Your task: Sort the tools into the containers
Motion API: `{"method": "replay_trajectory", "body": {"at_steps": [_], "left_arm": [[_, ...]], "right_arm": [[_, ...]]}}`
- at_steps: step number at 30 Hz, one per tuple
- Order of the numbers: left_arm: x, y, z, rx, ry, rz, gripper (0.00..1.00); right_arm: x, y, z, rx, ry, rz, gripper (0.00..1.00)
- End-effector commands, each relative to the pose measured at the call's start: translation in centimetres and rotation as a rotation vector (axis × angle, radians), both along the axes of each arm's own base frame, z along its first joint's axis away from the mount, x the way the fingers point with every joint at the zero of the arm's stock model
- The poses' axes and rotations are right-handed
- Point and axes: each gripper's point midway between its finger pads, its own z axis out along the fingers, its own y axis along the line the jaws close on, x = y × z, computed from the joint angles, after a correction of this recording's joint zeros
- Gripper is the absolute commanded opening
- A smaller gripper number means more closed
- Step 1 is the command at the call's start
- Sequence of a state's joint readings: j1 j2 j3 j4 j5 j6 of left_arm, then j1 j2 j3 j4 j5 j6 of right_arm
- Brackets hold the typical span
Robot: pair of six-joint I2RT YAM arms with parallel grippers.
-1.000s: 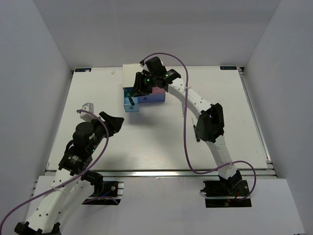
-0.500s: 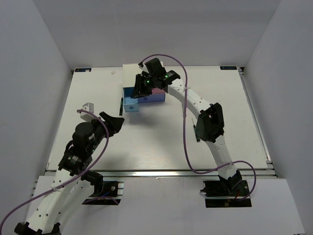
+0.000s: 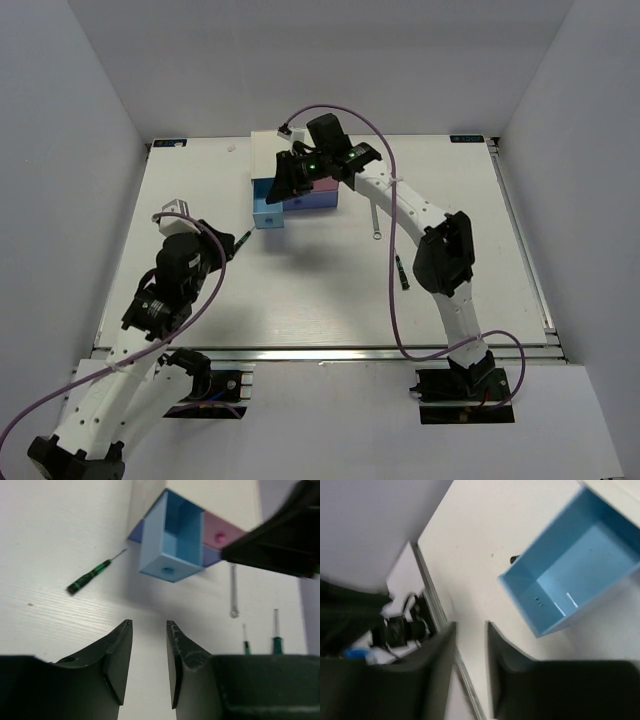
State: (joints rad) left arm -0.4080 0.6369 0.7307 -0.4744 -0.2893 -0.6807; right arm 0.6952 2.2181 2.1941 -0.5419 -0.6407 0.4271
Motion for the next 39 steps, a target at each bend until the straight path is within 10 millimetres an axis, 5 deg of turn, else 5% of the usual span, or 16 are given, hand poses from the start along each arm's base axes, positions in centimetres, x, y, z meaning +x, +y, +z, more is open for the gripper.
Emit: {"method": "replay_trajectory", "body": {"at_steps": [1, 4, 7, 8, 9, 15, 20, 23, 30, 39], "left_arm": [[0.4, 1.8, -1.8, 0.129, 0.074, 0.067, 0.43], [1.3, 0.9, -3.9, 0.229, 0.141, -0.016, 0.54], [2.4, 0.0, -6.3, 0.3, 0.227, -0.13, 0.68], [2.7, -0.1, -6.8, 0.314, 0.246, -0.171, 0.75], [3.8, 1.4, -7.8, 0.297, 0.293, -0.148, 0.76], [6.6, 4.7, -8.0, 0.187, 0.296, -0.208, 0.74], [7.8, 2.9, -11.7, 0.15, 0.328, -0.343, 0.66], [9.0, 1.7, -11.9, 0.145, 0.264, -0.428, 0.65], [9.5, 2.3, -14.1, 0.256, 0.26, -0.468, 0.64], [9.5, 2.9, -17.5, 0.406, 0.296, -0.386, 0.62]], "right_arm": [[-3.6, -1.2, 6.9, 0.189, -0.318, 0.277, 0.41], [-4.2, -3.1, 7.0, 0.17, -0.543, 0.34, 0.68], [-4.7, -5.5, 6.7, 0.15, -0.656, 0.347, 0.76], [-5.2, -6.4, 7.7, 0.169, -0.712, 0.361, 0.76], [-4.8, -7.5, 6.6, 0.166, -0.698, 0.354, 0.75], [-4.7, -11.9, 6.3, 0.194, -0.646, 0.314, 0.63], [-4.8, -14.4, 5.3, 0.192, -0.648, 0.261, 0.6], [-4.7, -15.7, 5.0, 0.188, -0.64, 0.239, 0.6], [-3.9, -18.9, 4.0, 0.195, -0.589, 0.156, 0.61], [-3.7, -20.1, 3.8, 0.213, -0.56, 0.099, 0.61]]}}
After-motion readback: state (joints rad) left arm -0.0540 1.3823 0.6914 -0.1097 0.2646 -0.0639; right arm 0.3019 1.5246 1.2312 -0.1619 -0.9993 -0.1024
